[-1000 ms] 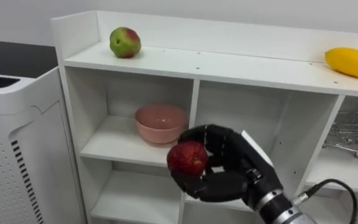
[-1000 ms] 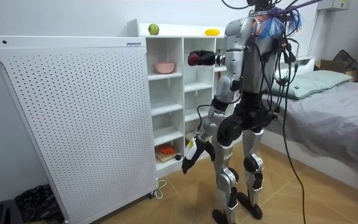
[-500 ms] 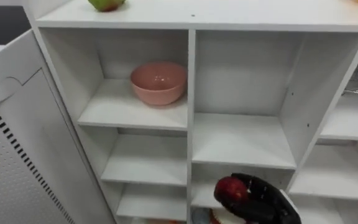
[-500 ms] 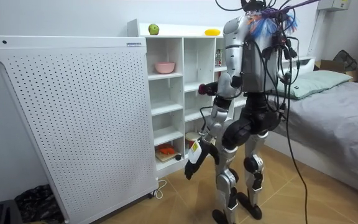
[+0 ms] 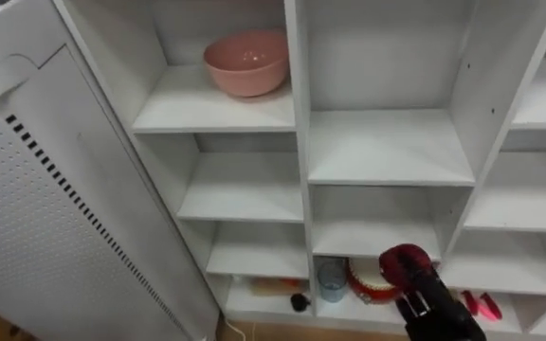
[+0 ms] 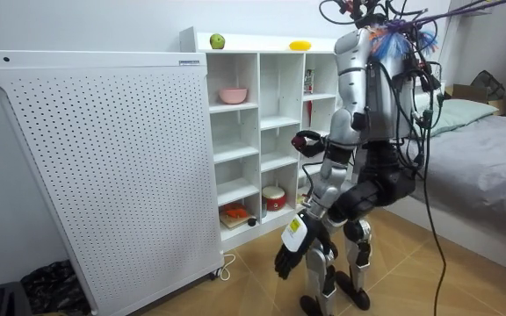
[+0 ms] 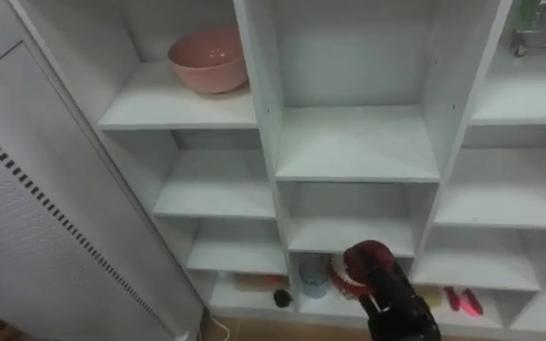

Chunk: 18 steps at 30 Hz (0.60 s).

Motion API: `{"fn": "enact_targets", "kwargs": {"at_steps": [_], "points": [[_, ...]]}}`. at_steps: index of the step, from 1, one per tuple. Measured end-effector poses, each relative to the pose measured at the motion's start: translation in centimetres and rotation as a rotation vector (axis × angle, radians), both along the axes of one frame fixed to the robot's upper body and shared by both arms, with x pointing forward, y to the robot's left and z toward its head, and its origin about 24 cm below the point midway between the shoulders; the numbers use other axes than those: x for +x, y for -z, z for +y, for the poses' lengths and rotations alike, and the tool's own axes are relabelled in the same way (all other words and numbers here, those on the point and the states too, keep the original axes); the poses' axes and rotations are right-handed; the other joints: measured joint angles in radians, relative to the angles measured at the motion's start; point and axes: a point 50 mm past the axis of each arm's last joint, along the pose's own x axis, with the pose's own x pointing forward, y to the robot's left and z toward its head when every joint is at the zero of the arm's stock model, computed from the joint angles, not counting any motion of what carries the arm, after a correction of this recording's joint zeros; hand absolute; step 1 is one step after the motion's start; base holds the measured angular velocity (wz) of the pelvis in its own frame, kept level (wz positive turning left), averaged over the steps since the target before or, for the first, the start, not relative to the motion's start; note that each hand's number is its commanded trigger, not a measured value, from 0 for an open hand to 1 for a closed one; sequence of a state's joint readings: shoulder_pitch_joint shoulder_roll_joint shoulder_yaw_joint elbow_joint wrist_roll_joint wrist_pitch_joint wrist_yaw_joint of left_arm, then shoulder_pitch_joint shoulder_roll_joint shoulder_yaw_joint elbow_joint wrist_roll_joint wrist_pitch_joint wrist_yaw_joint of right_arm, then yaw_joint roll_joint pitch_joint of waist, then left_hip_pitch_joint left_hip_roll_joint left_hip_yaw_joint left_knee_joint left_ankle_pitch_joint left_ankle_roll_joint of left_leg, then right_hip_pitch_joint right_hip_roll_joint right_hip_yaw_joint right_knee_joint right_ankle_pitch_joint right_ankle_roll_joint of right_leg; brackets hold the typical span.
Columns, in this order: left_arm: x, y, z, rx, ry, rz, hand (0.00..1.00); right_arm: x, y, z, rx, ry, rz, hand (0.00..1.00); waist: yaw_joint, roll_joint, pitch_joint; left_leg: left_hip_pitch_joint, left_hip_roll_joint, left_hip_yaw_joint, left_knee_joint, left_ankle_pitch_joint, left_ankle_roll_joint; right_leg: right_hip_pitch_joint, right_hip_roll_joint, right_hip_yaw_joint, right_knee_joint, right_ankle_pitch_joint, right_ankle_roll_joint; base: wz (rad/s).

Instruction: Arrange fruit in the closet

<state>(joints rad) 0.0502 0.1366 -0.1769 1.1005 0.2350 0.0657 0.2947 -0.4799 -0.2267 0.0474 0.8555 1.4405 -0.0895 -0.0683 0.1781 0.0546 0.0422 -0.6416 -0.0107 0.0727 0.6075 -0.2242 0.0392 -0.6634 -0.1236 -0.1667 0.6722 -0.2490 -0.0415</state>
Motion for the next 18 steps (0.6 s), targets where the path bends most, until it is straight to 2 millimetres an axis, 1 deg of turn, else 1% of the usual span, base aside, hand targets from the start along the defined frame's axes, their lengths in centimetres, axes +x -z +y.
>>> {"fn": "enact_targets", "kwargs": {"at_steps": [4, 5, 8, 10, 12, 15, 16, 18], "points": [[0.2, -0.1, -0.6, -0.028, -0.014, -0.021, 0.0, 0.4, -0.4, -1.5, 0.062, 0.078, -0.008, 1.0, 0.019, 0.003, 0.001, -0.065, -0.002, -0.005, 0.028, 0.003, 0.002, -0.061, -0.004, 0.001, 0.026, 0.004, -0.001, 0.02], [0.2, -0.1, -0.7, -0.029, -0.016, -0.024, 0.0, 0.5, -0.5, -1.6, 0.071, 0.086, -0.008, 1.0, 0.021, 0.004, 0.001, -0.074, -0.002, -0.005, 0.031, 0.003, 0.002, -0.07, -0.004, 0.002, 0.028, 0.003, -0.001, 0.04], [0.5, -0.3, -0.8, -0.045, -0.035, -0.046, 0.0, 1.5, -2.0, -2.1, 0.082, 0.093, -0.056, 1.0, 0.025, 0.003, 0.001, -0.136, -0.007, -0.002, 0.05, 0.008, 0.006, -0.138, -0.014, 0.002, 0.06, 0.003, -0.005, 0.08], [0.9, -0.5, -0.8, -0.055, -0.054, -0.066, 0.0, 2.1, -3.2, -2.7, 0.096, 0.098, -0.091, 1.0, 0.025, 0.001, 0.0021, -0.176, -0.018, -0.004, 0.073, 0.009, 0.007, -0.181, -0.032, 0.001, 0.099, -0.006, -0.011, 0.15], [1.1, -0.6, -0.6, -0.048, -0.057, -0.079, 0.0, 2.4, -3.9, -3.1, 0.095, 0.098, -0.109, 1.0, 0.028, -0.001, 0.0021, -0.2, -0.018, -0.004, 0.091, 0.005, 0.007, -0.203, -0.034, 0.002, 0.119, -0.016, -0.01, 0.12], [1.5, -1.0, 0.0, -0.037, -0.058, -0.105, 0.0, 3.3, -5.7, -3.6, 0.069, 0.096, -0.153, 1.0, 0.021, -0.005, 0.0024, -0.254, -0.018, -0.01, 0.128, -0.002, 0.004, -0.249, -0.037, -0.007, 0.151, -0.03, -0.014, 0.13], [1.7, -1.1, -0.1, -0.036, -0.048, -0.115, 0.0, 3.4, -6.3, -4.0, 0.053, 0.1, -0.164, 1.0, 0.02, -0.006, 0.0026, -0.27, -0.018, -0.013, 0.145, -0.006, 0.004, -0.261, -0.039, -0.01, 0.165, -0.033, -0.016, 0.14], [1.7, -1.1, -0.3, -0.036, -0.033, -0.115, 0.0, 3.5, -6.7, -4.6, 0.045, 0.111, -0.176, 1.0, 0.019, -0.008, 0.0041, -0.283, -0.018, -0.018, 0.17, -0.011, 0.004, -0.268, -0.046, -0.02, 0.185, -0.042, -0.02, 0.08]]}}
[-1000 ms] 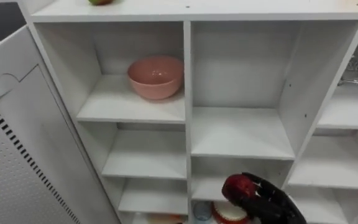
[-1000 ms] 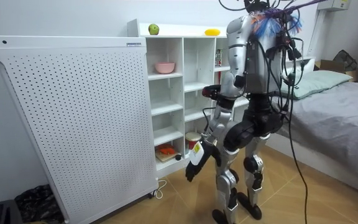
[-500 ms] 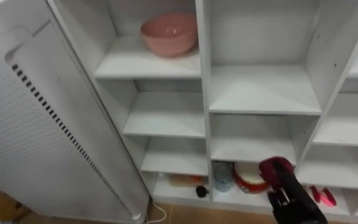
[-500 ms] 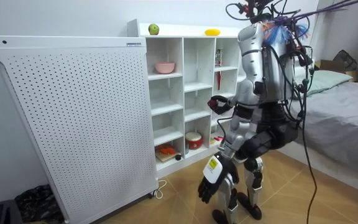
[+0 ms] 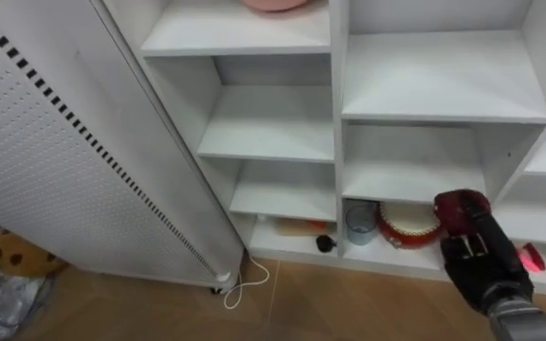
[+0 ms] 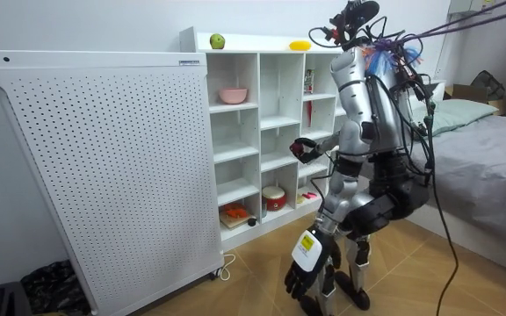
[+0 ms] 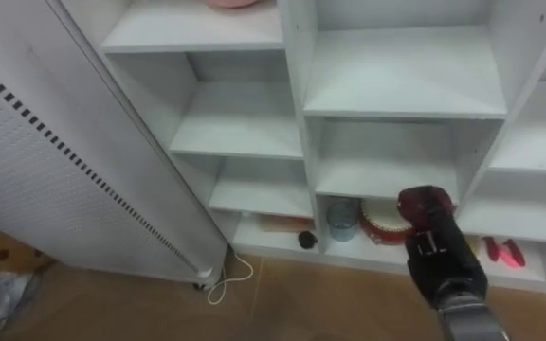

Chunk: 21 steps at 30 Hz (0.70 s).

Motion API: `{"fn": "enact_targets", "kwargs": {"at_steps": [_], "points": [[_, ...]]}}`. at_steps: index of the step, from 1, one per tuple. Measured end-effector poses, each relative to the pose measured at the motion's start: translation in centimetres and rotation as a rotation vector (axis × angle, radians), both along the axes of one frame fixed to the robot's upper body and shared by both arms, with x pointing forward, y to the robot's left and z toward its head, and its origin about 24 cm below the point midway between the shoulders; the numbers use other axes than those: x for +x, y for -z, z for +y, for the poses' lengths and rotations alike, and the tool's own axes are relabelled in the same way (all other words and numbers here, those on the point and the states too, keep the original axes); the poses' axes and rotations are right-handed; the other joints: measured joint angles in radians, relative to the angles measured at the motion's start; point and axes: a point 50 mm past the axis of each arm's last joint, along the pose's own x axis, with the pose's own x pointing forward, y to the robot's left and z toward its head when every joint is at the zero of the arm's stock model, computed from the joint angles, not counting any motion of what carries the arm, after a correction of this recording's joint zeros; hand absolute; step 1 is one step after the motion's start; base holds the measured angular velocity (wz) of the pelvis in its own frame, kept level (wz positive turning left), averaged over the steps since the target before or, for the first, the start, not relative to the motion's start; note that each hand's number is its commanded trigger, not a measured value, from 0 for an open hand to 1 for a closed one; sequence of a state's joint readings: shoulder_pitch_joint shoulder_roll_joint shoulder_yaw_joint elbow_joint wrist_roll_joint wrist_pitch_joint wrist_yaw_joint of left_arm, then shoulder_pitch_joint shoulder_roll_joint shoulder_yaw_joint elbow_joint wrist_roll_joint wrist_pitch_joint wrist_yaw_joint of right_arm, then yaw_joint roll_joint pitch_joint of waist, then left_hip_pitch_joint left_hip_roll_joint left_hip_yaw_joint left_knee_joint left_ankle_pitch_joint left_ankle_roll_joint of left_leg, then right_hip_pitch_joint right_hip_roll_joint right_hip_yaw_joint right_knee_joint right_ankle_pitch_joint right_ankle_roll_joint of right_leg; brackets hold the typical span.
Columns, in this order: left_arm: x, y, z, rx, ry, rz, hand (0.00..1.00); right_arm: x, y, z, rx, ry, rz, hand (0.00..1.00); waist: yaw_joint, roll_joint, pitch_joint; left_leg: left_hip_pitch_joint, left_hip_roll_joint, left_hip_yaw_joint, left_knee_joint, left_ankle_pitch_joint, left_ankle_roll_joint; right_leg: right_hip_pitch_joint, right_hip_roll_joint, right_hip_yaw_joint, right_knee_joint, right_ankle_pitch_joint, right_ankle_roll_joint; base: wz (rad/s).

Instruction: Arrange fruit in the closet

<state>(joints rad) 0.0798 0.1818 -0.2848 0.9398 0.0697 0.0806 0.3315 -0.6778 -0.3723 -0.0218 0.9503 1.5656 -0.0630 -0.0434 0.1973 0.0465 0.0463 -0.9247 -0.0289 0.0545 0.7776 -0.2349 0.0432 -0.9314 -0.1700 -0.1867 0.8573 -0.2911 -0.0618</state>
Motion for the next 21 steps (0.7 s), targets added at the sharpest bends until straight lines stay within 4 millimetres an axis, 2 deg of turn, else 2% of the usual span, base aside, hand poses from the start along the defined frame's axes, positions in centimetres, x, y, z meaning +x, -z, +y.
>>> {"fn": "enact_targets", "kwargs": {"at_steps": [4, 10, 18, 19, 21], "points": [[0.6, -0.3, -0.2, -0.001, 0.009, -0.03, 0.0, 0.7, -2.0, -0.8, -0.024, 0.014, -0.044, 1.0, -0.003, -0.015, -0.0008, -0.056, 0.0, -0.002, 0.065, -0.03, 0.001, -0.047, -0.015, -0.009, 0.064, -0.028, -0.005, 0.09], [1.6, -1.1, 0.2, 0.007, 0.036, -0.091, 0.0, 1.9, -5.2, -1.0, -0.042, 0.024, -0.096, 1.0, -0.002, -0.028, -0.0006, -0.108, 0.002, -0.009, 0.122, -0.046, 0.004, -0.083, -0.018, -0.019, 0.103, -0.042, -0.004, 0.03], [0.7, -1.5, 1.6, 0.047, 0.032, -0.087, 0.0, 2.3, -6.6, -0.6, -0.105, 0.026, -0.08, 1.0, -0.003, -0.035, -0.0021, -0.118, -0.003, -0.009, 0.144, -0.054, 0.019, -0.09, -0.021, -0.01, 0.117, -0.046, 0.01, 0.01], [0.8, -1.6, 1.6, 0.05, 0.027, -0.093, 0.0, 2.3, -7.0, -0.5, -0.107, 0.026, -0.085, 0.0, -0.003, -0.035, -0.0027, -0.124, -0.003, -0.009, 0.148, -0.055, 0.02, -0.095, -0.021, -0.01, 0.118, -0.045, 0.011, 0.0], [1.1, -1.8, 1.6, 0.054, 0.023, -0.11, 0.0, 2.4, -7.7, -0.3, -0.111, 0.025, -0.097, 0.0, -0.004, -0.035, -0.003, -0.135, -0.003, -0.01, 0.155, -0.056, 0.021, -0.105, -0.023, -0.01, 0.123, -0.044, 0.013, 0.0]]}}
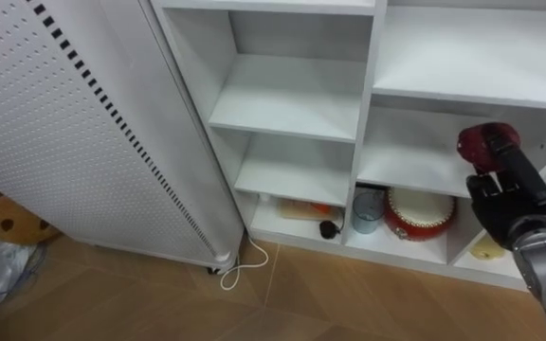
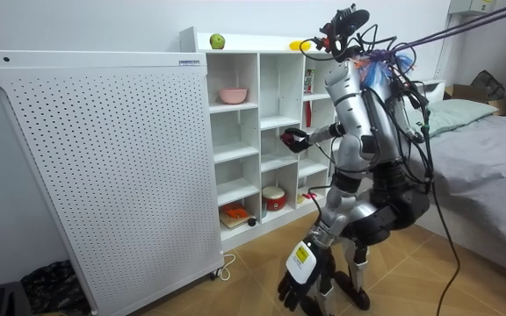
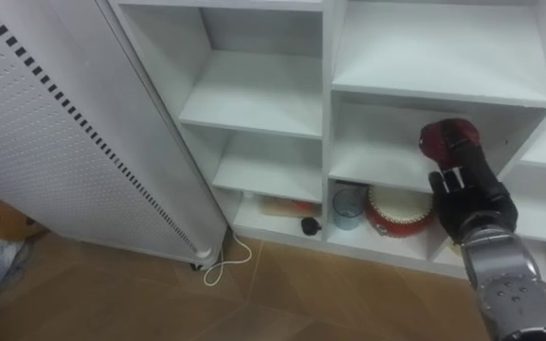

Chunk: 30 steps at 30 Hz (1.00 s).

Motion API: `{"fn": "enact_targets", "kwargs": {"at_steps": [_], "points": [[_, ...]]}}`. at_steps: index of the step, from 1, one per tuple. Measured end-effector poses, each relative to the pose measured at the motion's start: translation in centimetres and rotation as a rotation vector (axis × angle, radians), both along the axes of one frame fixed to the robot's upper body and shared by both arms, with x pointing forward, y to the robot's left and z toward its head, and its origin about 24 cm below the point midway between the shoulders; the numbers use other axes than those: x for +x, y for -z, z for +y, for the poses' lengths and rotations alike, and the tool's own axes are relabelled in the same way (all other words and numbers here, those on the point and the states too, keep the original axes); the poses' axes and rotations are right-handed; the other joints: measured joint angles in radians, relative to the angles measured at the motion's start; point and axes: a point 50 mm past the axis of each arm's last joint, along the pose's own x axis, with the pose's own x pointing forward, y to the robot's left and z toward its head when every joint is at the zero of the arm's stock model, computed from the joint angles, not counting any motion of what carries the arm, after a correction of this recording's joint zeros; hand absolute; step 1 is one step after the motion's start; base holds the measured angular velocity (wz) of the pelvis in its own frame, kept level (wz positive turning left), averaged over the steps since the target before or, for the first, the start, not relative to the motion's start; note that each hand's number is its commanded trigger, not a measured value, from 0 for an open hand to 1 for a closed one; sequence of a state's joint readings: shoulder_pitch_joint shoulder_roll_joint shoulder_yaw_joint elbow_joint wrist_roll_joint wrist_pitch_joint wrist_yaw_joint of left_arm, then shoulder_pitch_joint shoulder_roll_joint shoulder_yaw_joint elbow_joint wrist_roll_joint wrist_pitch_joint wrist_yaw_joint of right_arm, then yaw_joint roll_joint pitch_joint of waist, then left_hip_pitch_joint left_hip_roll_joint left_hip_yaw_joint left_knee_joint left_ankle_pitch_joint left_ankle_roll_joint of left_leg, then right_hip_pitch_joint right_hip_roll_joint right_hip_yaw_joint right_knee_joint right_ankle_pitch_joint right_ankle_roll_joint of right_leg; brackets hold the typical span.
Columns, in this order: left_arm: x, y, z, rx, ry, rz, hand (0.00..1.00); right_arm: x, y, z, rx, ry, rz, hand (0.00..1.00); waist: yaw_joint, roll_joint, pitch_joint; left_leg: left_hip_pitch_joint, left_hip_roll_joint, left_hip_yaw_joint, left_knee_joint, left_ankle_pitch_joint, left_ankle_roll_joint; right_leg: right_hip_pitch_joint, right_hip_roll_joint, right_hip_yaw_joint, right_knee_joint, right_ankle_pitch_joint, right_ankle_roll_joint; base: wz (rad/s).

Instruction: Arrange fruit in the closet

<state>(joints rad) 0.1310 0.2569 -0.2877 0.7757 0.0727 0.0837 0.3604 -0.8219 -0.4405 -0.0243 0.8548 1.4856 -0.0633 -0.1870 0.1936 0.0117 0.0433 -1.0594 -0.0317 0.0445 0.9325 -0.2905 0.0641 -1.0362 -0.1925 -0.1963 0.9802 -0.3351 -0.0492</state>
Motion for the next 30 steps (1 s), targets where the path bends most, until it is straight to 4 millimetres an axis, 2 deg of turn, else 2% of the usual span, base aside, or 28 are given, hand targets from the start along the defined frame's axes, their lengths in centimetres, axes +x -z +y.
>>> {"fn": "enact_targets", "kwargs": {"at_steps": [7, 20, 30], "points": [[0.2, -0.5, -0.2, -0.007, 0.005, -0.032, 0.0, 0.7, -2.2, 0.5, -0.006, 0.005, -0.024, 0.0, -0.003, -0.001, -0.003, 0.0, -0.002, 0.007, 0.008, -0.002, 0.003, -0.006, -0.007, 0.006, 0.015, -0.001, 0.001, 0.0], [-1.4, -0.2, -0.3, -0.018, -0.005, 0.003, 0.0, 0.6, -1.7, 0.3, 0.0, 0.019, 0.028, 0.0, 0.003, -0.001, -0.003, 0.027, 0.002, 0.007, 0.008, -0.002, 0.003, 0.022, 0.0, 0.003, 0.01, 0.0, -0.002, 0.0], [-2.3, 0.1, -0.6, -0.039, 0.017, 0.036, 0.0, 0.6, -1.8, 0.3, 0.026, 0.001, 0.0, 0.0, 0.007, 0.01, -0.0022, 0.044, 0.001, 0.005, 0.005, -0.003, 0.001, 0.042, -0.007, 0.0, 0.008, -0.002, 0.002, 0.01]]}}
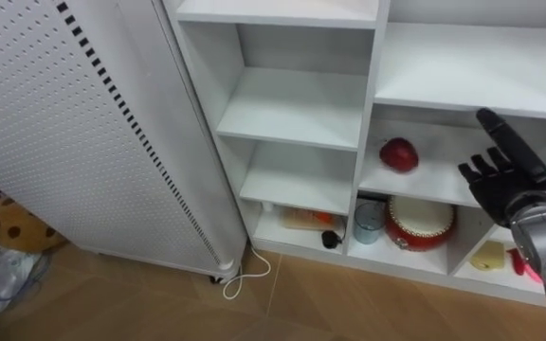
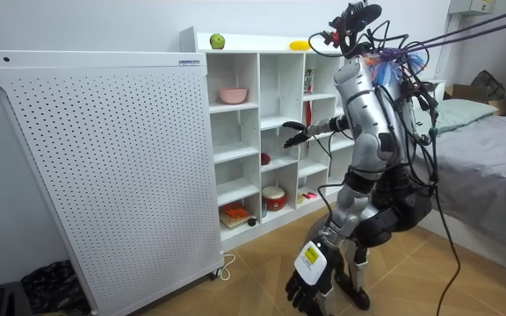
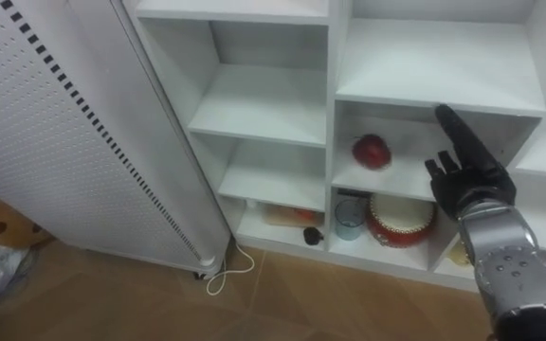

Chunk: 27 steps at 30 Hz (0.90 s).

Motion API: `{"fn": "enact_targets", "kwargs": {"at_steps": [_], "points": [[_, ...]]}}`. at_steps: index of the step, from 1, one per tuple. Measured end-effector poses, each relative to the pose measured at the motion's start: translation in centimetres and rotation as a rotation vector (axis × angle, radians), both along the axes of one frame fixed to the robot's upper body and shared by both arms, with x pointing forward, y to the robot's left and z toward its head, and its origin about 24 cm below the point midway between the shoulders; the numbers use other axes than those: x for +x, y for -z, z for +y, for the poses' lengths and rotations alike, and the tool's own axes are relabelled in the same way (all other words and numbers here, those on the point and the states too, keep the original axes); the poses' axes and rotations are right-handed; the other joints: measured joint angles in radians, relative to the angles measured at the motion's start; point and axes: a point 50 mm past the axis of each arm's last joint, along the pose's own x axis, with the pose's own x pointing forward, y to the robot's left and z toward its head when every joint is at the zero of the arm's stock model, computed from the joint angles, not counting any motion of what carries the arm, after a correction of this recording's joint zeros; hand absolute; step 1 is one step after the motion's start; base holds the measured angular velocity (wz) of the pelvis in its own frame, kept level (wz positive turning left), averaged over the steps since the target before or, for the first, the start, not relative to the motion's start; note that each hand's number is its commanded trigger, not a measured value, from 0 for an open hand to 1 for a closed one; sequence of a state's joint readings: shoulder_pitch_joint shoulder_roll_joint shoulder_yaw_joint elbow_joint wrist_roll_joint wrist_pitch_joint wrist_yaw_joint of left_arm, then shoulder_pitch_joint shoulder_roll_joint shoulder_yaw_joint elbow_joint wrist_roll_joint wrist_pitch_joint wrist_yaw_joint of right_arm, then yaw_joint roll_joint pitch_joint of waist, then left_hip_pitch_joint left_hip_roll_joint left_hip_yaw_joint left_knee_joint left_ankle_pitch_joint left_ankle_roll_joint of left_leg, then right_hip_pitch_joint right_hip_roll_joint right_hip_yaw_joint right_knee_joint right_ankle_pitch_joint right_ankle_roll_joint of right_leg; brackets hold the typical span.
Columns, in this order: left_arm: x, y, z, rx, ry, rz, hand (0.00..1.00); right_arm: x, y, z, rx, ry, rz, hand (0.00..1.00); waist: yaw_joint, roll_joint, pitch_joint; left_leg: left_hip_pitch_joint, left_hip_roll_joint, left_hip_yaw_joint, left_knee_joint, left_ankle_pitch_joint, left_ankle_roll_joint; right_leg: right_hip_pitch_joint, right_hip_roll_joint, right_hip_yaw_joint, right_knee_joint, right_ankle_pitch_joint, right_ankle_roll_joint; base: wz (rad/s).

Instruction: Arrange fruit in the closet

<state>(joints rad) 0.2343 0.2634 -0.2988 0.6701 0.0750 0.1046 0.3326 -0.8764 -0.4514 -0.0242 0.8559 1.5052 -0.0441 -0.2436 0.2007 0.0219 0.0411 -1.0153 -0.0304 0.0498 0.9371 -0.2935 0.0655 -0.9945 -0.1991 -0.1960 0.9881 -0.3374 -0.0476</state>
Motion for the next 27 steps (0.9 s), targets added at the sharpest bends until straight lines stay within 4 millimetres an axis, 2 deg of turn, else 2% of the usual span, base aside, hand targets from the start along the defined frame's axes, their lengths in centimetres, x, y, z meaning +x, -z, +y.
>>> {"fn": "enact_targets", "kwargs": {"at_steps": [4, 14, 17, 19, 20, 22, 24, 27], "points": [[-0.2, 0.0, 0.0, -0.014, 0.009, 0.01, 0.0, -0.1, -0.2, -0.2, 0.004, -0.001, -0.016, 0.0, 0.0, 0.012, -0.0011, 0.009, 0.0, 0.001, -0.005, 0.0, 0.001, 0.009, 0.0, 0.0, -0.006, 0.0, 0.001, -0.01], [-0.5, 0.2, 0.2, -0.021, 0.016, 0.036, 0.0, -0.1, 0.5, -0.6, 0.029, -0.004, -0.023, 0.0, 0.001, 0.023, -0.0007, 0.098, 0.003, 0.001, -0.058, -0.001, 0.0, 0.096, 0.009, -0.004, -0.063, 0.005, 0.001, -0.02], [-0.7, 0.3, 0.3, -0.033, 0.026, 0.063, 0.0, -0.8, 3.0, -1.4, 0.018, 0.001, 0.014, 0.0, 0.0, 0.021, 0.0, 0.143, 0.002, -0.001, -0.079, -0.001, 0.0, 0.143, 0.011, -0.01, -0.086, 0.004, 0.005, 0.02], [-1.1, 0.7, 0.7, -0.029, 0.024, 0.103, 0.0, -2.0, 6.1, -2.1, -0.009, -0.001, 0.093, 0.0, 0.004, 0.02, 0.0009, 0.196, 0.003, -0.006, -0.113, 0.0, -0.001, 0.202, 0.013, -0.026, -0.124, 0.008, 0.008, 0.02], [-1.2, 0.8, 0.8, -0.028, 0.023, 0.113, 0.0, -2.5, 7.1, -2.3, -0.008, -0.004, 0.115, 0.0, 0.002, 0.019, 0.001, 0.213, 0.002, -0.009, -0.123, 0.001, -0.002, 0.22, 0.013, -0.028, -0.135, 0.009, 0.009, 0.06], [-1.9, 1.1, 1.4, -0.029, 0.009, 0.152, 0.0, -4.4, 10.5, -3.0, -0.008, -0.01, 0.206, 0.0, 0.003, 0.004, 0.0018, 0.267, 0.002, -0.01, -0.167, 0.006, -0.003, 0.273, 0.021, -0.028, -0.18, 0.016, 0.015, 0.0], [-2.2, 1.3, 1.9, -0.027, 0.002, 0.182, 0.0, -5.5, 12.1, -3.2, -0.024, -0.026, 0.242, 0.0, -0.001, -0.003, 0.0053, 0.295, 0.008, -0.01, -0.194, 0.01, -0.005, 0.304, 0.03, -0.031, -0.215, 0.028, 0.017, -0.09], [-2.8, 1.6, 2.3, -0.021, 0.002, 0.225, 0.0, -7.8, 15.4, -3.5, -0.076, -0.066, 0.348, 0.0, 0.0, -0.009, 0.0049, 0.373, 0.009, -0.006, -0.253, 0.018, -0.004, 0.38, 0.042, -0.028, -0.281, 0.042, 0.026, -0.09]]}}
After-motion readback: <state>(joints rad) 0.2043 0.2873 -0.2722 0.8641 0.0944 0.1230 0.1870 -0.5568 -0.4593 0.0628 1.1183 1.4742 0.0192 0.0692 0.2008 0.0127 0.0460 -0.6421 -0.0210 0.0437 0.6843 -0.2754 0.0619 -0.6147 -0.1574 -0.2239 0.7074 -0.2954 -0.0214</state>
